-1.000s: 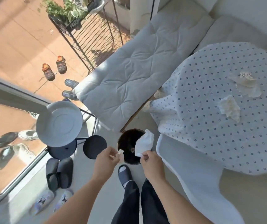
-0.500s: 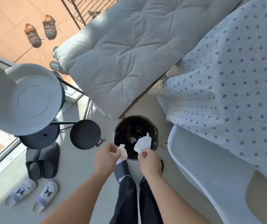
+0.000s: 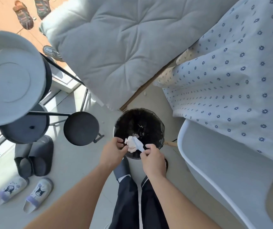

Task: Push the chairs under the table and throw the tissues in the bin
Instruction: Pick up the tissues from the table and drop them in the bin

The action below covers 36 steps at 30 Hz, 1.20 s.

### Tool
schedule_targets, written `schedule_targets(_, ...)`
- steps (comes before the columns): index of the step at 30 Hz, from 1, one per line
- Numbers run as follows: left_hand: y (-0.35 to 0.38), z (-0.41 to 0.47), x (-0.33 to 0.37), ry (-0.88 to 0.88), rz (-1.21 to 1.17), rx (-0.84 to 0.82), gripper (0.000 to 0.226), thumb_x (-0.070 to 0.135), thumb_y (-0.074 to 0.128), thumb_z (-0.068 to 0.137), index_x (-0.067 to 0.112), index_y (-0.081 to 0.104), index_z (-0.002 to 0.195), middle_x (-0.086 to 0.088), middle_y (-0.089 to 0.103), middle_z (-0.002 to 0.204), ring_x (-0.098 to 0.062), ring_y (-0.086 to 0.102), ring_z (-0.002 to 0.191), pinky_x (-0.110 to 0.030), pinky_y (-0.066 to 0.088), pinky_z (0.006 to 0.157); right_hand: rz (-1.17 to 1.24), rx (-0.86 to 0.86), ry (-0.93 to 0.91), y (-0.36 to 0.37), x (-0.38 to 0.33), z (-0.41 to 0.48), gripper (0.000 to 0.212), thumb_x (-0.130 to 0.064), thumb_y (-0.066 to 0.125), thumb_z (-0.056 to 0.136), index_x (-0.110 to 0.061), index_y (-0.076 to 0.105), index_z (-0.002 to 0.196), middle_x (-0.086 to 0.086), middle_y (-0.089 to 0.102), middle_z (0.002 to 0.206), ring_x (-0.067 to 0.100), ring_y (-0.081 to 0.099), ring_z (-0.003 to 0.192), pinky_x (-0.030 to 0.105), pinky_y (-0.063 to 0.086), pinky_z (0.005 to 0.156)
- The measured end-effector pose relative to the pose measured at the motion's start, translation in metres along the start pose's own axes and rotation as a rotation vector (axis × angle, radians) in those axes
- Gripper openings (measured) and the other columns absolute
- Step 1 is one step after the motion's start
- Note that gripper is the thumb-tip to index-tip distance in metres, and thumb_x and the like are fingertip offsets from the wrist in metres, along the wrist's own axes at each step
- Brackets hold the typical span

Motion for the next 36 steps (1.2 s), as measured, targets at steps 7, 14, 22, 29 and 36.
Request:
schedule_targets(7,-0.011,-0.015,0.010,0.017,0.077,-0.032,0.036,0.030,0.063,0.100,0.020,0.059,0.134,0.002,0.072,0.123,-0.009,0.067,0.086,-0.014,0.041,0.060,0.058,0.025,-0.020,-0.022,-0.013,-0.016,0.027,-0.031,0.058,0.097,-0.030,0.063,0.123,-0.009,0.071,0.114,0.018,0.063,0.104,0.036,0.053,0.079)
schedule_targets(14,-0.055,-0.076,0.059,0.098,0.056,0.008,0.034,0.028,0.059,0.102,0.018,0.060,0.134,0.011,0.070,0.105,-0.003,0.067,0.084,-0.020,0.047,0.062,0.061,0.062,-0.125,-0.090,-0.059,-0.070,0.026,-0.032,0.058,0.099,-0.029,0.062,0.124,-0.009,0.067,0.115,0.016,0.063,0.104,0.034,0.053,0.080)
schedule_targets(22,-0.127,-0.227,0.146,0.222,-0.009,0.038,0.032,0.030,0.059,0.099,0.023,0.064,0.130,0.009,0.073,0.107,-0.005,0.069,0.088,-0.017,0.046,0.067,0.114,0.162,-0.226,-0.229,-0.115,-0.194,0.026,-0.032,0.060,0.100,-0.029,0.062,0.126,-0.010,0.069,0.115,0.009,0.056,0.098,0.032,0.054,0.085)
schedule_targets(29,-0.163,-0.331,0.186,0.334,-0.017,-0.013,0.027,0.033,0.062,0.098,0.026,0.066,0.124,0.011,0.074,0.104,-0.014,0.074,0.093,-0.030,0.056,0.078,0.131,0.287,-0.240,-0.332,-0.110,-0.296,0.025,-0.029,0.060,0.100,-0.023,0.063,0.124,-0.006,0.067,0.114,0.013,0.057,0.098,0.027,0.044,0.079)
schedule_targets(36,-0.153,-0.351,0.230,0.471,0.131,-0.051,0.023,0.034,0.061,0.100,0.028,0.065,0.121,0.009,0.076,0.105,-0.008,0.074,0.085,-0.021,0.051,0.068,0.164,0.385,-0.159,-0.392,-0.064,-0.318,0.026,-0.030,0.058,0.101,-0.024,0.061,0.127,-0.008,0.065,0.119,0.016,0.058,0.111,0.033,0.050,0.086)
Point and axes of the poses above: each hand's wrist, its own z-axis towards the middle knuckle, its own y-axis out of the palm, x = y × z, the point moved 5 cm from there along z, towards the middle knuckle
